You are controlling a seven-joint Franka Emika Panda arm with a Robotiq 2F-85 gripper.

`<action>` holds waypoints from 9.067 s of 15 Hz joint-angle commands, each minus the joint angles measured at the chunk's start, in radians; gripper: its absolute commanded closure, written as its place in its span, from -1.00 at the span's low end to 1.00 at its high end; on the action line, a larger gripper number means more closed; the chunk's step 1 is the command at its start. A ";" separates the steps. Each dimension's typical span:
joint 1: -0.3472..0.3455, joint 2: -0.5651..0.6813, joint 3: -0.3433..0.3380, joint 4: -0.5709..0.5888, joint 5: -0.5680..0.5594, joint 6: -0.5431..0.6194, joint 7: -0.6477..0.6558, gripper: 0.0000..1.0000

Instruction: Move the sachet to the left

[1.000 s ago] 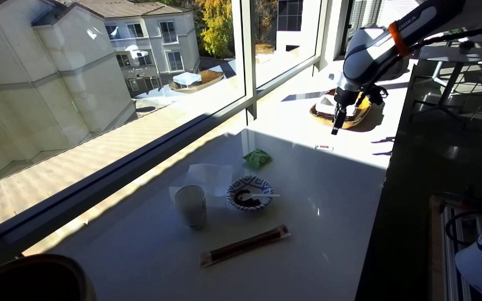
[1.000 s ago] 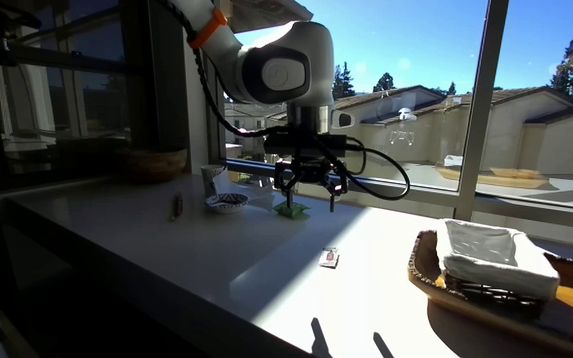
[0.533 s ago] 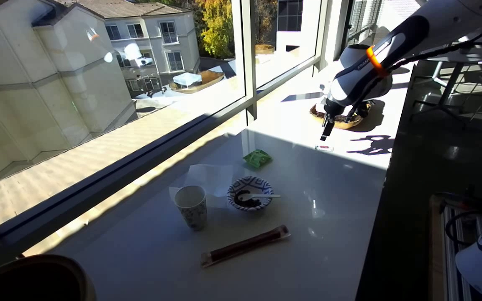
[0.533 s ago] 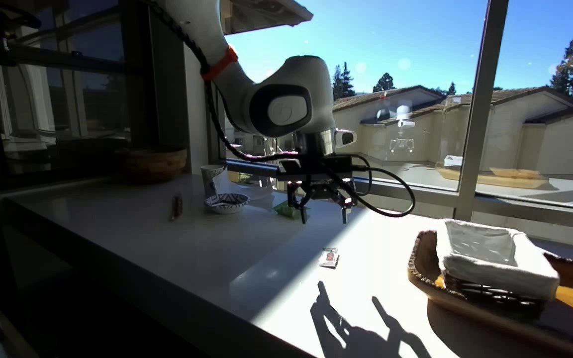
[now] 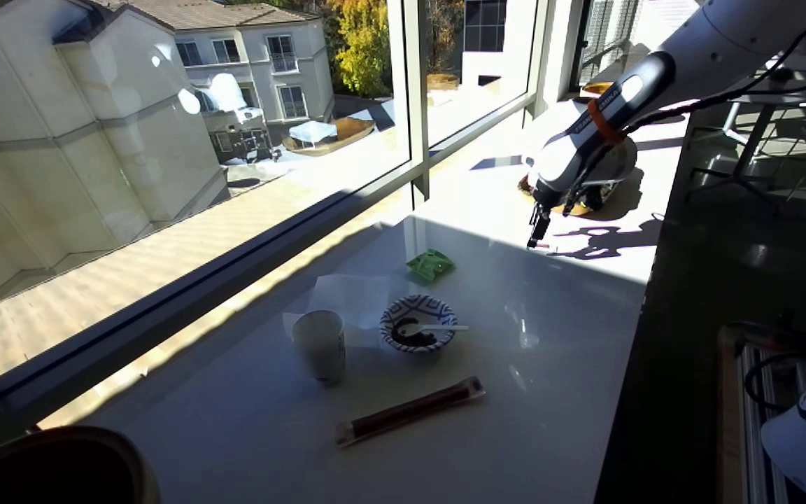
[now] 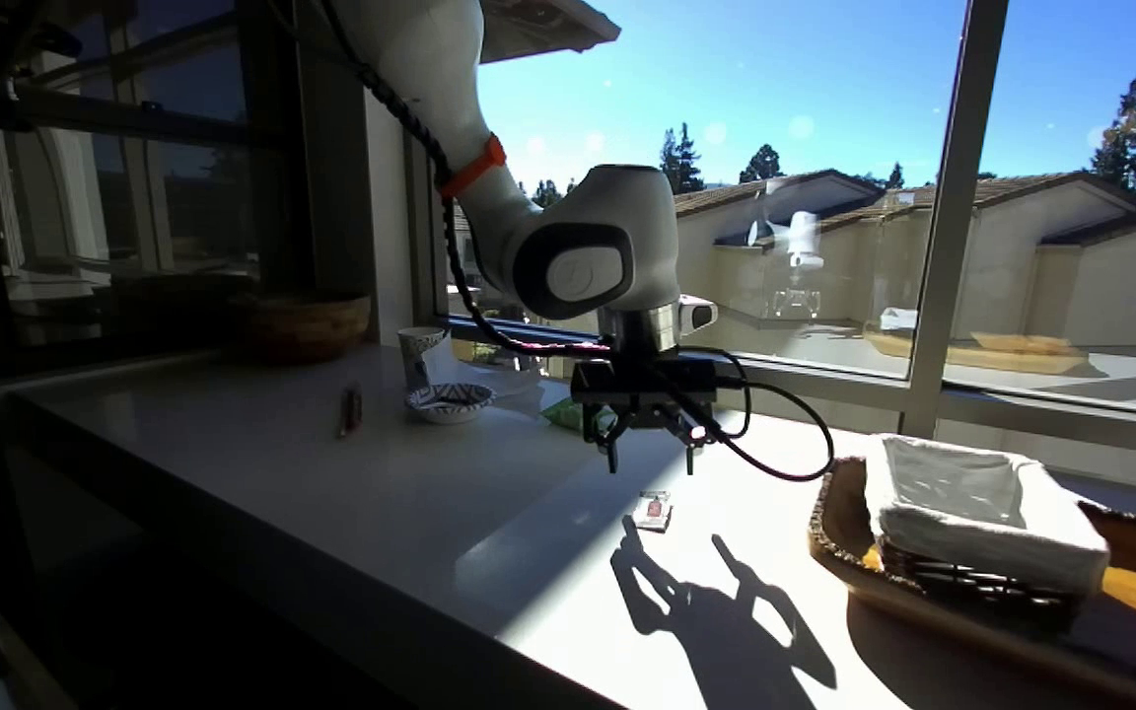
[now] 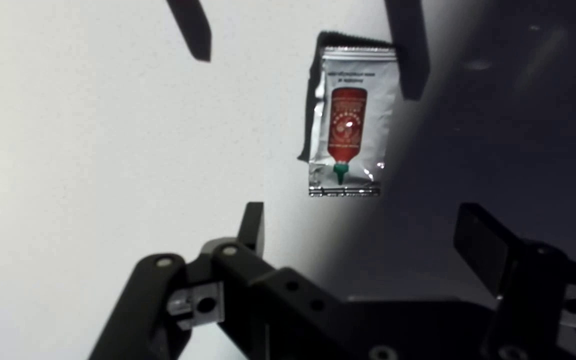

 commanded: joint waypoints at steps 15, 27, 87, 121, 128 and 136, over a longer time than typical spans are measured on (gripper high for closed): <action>-0.166 0.110 0.125 0.135 0.098 -0.132 -0.129 0.25; -0.136 0.113 0.087 0.186 0.114 -0.336 -0.157 0.33; 0.400 0.066 0.246 0.743 0.707 -0.987 -0.584 0.98; 0.650 0.487 0.383 1.177 -0.001 -1.212 -0.244 1.00; 0.740 0.591 0.356 1.303 -0.166 -1.257 -0.153 1.00; 0.804 0.669 0.322 1.385 -0.325 -1.237 -0.096 1.00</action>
